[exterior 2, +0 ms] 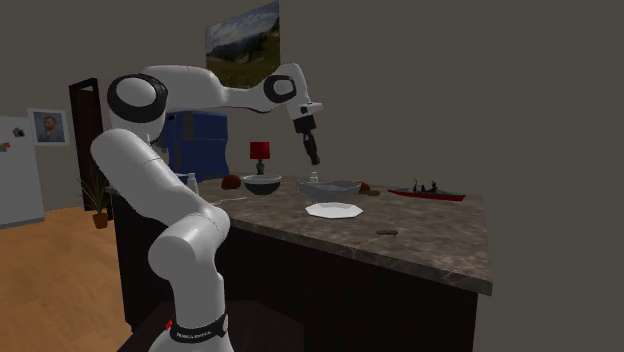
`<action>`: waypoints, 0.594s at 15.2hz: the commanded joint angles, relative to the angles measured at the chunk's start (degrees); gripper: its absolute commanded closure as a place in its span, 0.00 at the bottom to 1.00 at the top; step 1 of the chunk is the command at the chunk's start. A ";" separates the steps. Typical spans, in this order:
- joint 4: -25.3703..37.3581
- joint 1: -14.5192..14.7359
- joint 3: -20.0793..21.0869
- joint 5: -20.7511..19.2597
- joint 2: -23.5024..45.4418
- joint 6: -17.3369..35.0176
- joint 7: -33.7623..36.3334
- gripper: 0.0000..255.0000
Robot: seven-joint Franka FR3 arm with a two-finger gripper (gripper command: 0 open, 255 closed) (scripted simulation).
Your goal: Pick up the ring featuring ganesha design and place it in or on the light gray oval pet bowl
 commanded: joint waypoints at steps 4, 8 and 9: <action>10.44 -6.73 11.21 -4.30 10.98 1.65 7.03 1.00; 20.36 -15.73 26.19 -13.00 22.64 1.65 15.34 1.00; 22.63 -18.74 31.33 -16.31 26.09 1.37 17.89 1.00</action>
